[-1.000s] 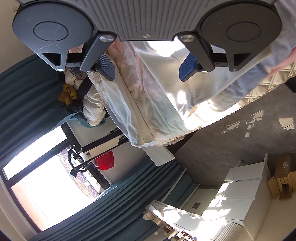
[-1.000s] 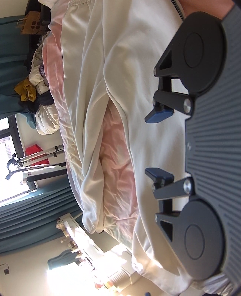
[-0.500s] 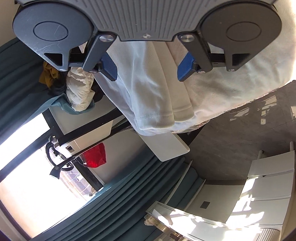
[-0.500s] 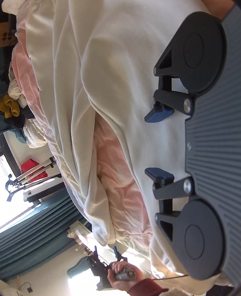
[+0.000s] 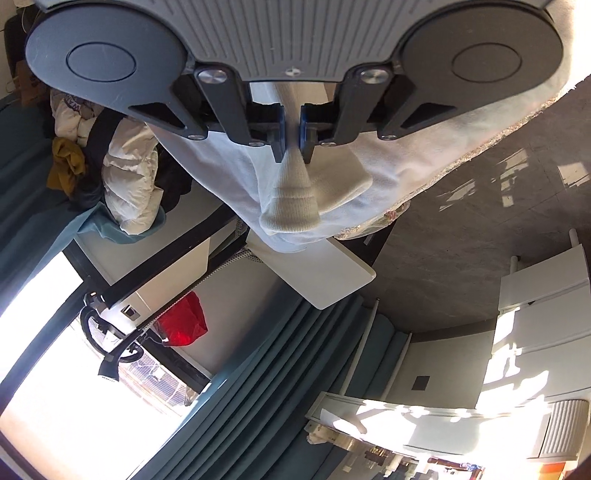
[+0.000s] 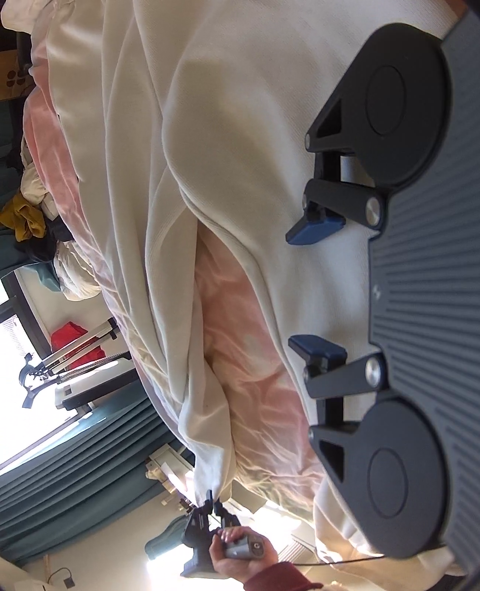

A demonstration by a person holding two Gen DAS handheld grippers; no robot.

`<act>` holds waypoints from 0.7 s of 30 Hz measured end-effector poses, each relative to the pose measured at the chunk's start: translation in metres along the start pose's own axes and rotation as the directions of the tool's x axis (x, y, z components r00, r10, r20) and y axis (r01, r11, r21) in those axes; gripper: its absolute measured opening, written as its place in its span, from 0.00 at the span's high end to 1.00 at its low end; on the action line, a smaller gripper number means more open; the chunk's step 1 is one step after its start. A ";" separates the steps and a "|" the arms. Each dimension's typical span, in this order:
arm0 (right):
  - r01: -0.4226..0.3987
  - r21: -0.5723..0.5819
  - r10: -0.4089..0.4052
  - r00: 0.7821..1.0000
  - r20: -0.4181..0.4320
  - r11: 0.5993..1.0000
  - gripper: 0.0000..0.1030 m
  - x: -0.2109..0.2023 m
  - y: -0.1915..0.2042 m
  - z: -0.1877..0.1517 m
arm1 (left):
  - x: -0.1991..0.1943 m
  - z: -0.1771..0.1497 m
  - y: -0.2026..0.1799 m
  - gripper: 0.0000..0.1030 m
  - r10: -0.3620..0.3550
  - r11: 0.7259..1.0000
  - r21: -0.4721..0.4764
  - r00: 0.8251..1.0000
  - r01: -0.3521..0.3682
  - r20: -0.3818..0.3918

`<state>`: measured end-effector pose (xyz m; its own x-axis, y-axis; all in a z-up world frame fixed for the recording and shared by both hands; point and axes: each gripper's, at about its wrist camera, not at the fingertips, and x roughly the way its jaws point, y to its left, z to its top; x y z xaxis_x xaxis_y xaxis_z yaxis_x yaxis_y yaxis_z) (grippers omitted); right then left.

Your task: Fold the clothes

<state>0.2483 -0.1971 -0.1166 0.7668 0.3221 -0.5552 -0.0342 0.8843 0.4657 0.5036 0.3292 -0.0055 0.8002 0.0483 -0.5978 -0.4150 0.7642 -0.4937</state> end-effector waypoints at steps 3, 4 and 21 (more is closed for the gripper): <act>0.003 -0.014 -0.003 1.000 0.004 1.000 0.44 -0.005 0.003 -0.001 | -0.038 -0.006 -0.003 0.94 -0.034 0.999 0.014 0.999 0.034 0.006; 0.000 -0.022 0.000 1.000 0.007 1.000 0.44 -0.007 0.005 -0.002 | -0.051 -0.009 -0.001 0.94 -0.050 0.999 0.002 0.999 0.050 0.003; -0.033 -0.074 0.034 0.999 0.009 0.997 0.44 -0.030 0.018 -0.008 | -0.200 -0.161 0.143 0.92 -0.206 0.954 -0.260 0.955 0.147 -0.215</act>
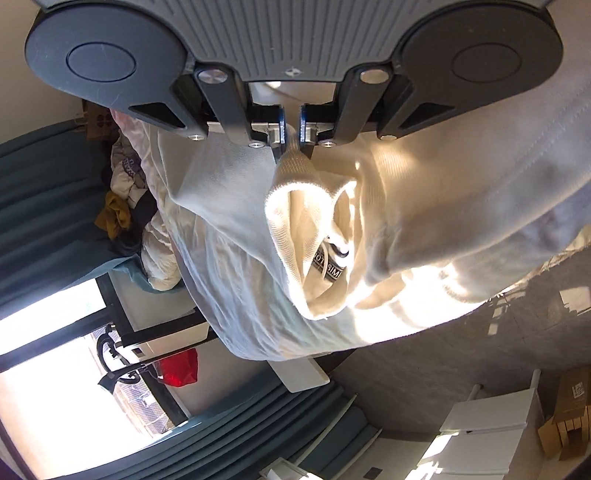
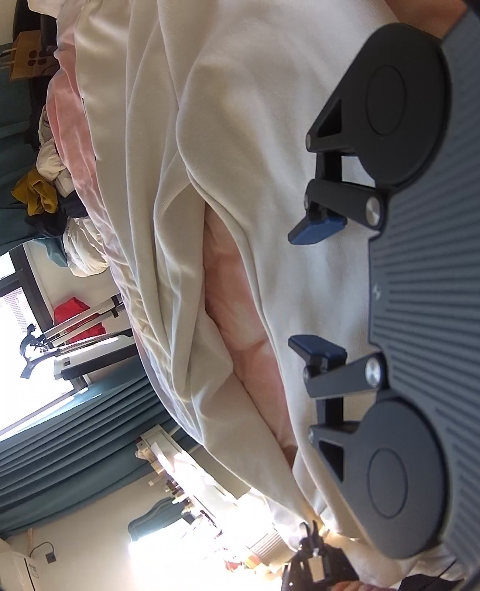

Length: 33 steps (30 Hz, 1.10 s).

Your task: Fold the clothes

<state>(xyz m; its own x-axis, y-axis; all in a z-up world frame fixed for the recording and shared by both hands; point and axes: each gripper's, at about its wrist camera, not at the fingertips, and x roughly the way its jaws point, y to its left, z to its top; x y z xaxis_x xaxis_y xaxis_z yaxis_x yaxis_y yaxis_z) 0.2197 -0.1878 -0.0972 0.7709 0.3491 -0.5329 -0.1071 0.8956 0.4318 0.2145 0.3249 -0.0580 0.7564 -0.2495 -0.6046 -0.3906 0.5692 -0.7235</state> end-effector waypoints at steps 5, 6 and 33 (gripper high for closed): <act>-0.010 0.012 0.010 1.000 -0.005 1.000 0.44 -0.001 -0.001 0.000 | -0.016 -0.008 0.007 0.90 -0.063 0.998 0.024 0.998 0.063 0.000; -0.011 0.012 0.011 1.000 -0.005 1.000 0.44 -0.001 -0.001 -0.001 | -0.020 -0.007 0.005 0.87 -0.075 0.997 0.032 0.997 0.075 0.012; -0.012 -0.009 0.012 0.999 -0.033 1.000 0.44 0.019 0.005 -0.009 | 0.121 0.117 -0.065 0.91 0.112 0.988 0.105 0.994 -0.112 0.006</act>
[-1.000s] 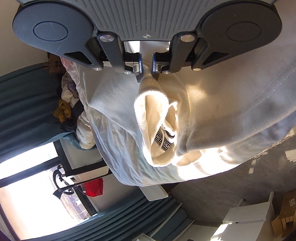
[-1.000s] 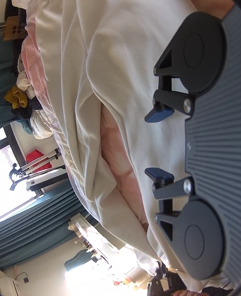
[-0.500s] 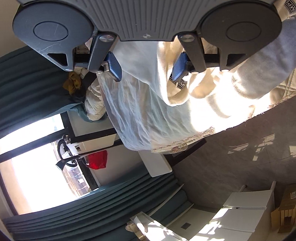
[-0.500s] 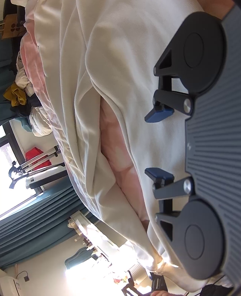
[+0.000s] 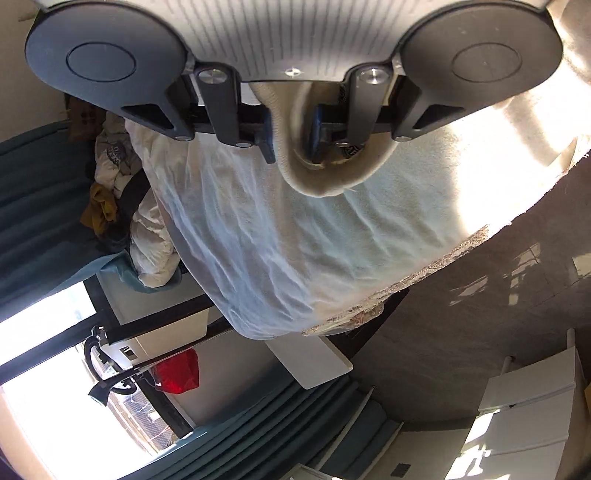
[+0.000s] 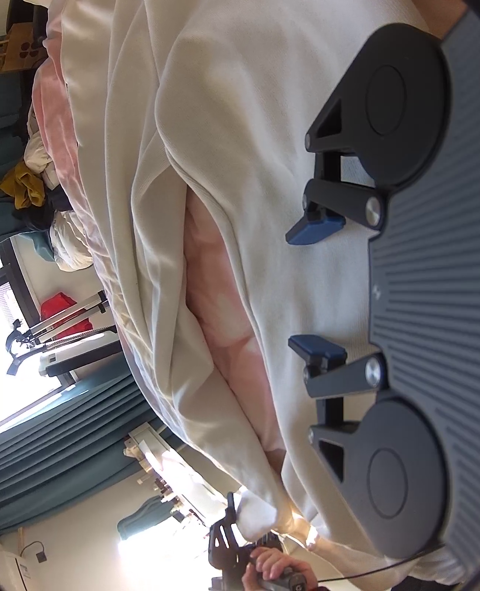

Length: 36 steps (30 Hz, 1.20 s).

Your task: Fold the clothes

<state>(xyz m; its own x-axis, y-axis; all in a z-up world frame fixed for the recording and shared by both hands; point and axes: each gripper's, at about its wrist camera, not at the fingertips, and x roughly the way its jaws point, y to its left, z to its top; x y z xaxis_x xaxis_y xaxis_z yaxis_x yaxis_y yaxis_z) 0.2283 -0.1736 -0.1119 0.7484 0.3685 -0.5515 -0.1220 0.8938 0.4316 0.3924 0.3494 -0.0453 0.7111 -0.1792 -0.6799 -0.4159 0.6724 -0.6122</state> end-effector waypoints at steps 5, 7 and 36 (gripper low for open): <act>-0.006 0.014 0.006 1.000 0.001 1.000 0.45 -0.002 -0.002 0.000 | -0.020 0.009 -0.056 0.93 -0.041 0.992 0.127 0.994 0.029 0.098; -0.010 0.018 0.010 1.000 0.004 1.000 0.45 -0.004 -0.003 0.001 | -0.043 0.015 -0.081 0.93 -0.138 0.976 0.186 0.979 0.110 0.149; -0.044 -0.021 0.044 0.999 0.009 0.999 0.44 -0.011 0.001 0.003 | -0.117 -0.108 0.038 0.28 -0.172 0.965 -0.160 0.964 0.206 0.202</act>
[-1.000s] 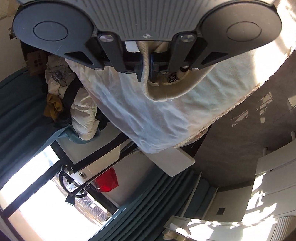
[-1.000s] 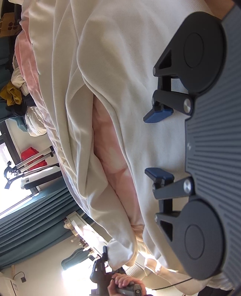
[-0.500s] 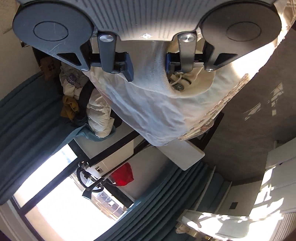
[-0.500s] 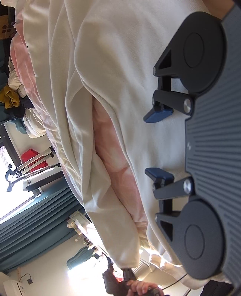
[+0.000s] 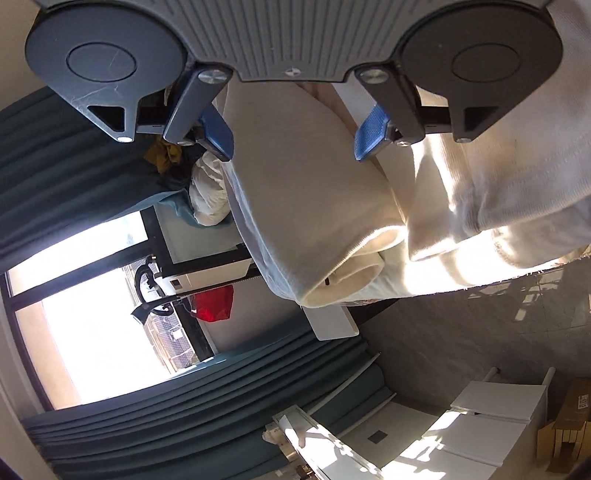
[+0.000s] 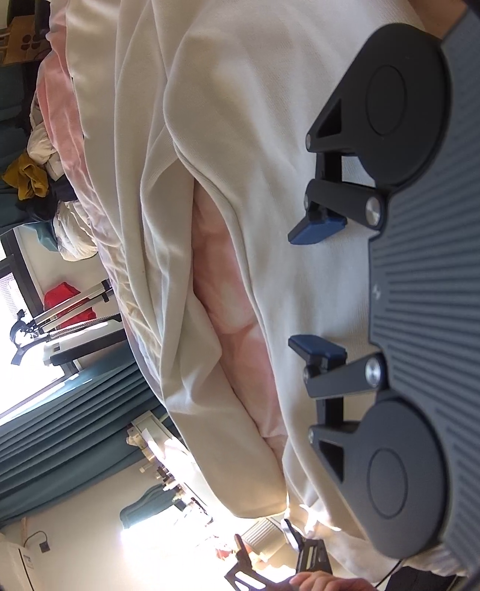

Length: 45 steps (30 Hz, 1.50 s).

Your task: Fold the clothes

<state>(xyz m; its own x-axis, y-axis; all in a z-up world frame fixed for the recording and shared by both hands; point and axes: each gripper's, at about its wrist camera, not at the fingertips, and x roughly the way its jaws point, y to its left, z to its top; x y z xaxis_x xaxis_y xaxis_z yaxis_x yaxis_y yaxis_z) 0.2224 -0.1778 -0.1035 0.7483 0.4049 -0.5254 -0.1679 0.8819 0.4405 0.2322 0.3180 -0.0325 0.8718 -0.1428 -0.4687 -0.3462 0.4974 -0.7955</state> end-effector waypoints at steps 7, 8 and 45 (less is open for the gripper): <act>-0.029 -0.127 0.033 0.999 0.029 0.991 0.44 -0.007 0.021 0.017 | 0.017 -0.067 -0.063 0.25 0.129 0.905 0.413 0.991 -0.106 -0.029; -0.032 -0.143 0.037 0.999 0.031 0.989 0.44 -0.004 0.024 0.023 | 0.021 -0.078 -0.070 0.25 0.144 0.875 0.471 0.989 -0.113 -0.032; -0.159 -0.671 0.088 0.986 -0.139 0.724 0.93 0.103 0.147 0.076 | 0.011 -0.065 -0.066 0.21 -0.183 0.813 0.567 0.983 0.134 0.030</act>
<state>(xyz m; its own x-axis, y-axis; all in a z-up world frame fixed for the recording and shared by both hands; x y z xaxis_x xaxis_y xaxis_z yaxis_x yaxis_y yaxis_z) 0.3236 -0.0246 -0.0373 0.6342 0.5107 -0.5804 -0.6713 0.7362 -0.0858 0.2421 0.2277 -0.0107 0.9305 -0.2057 -0.3032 0.0320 0.8701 -0.4919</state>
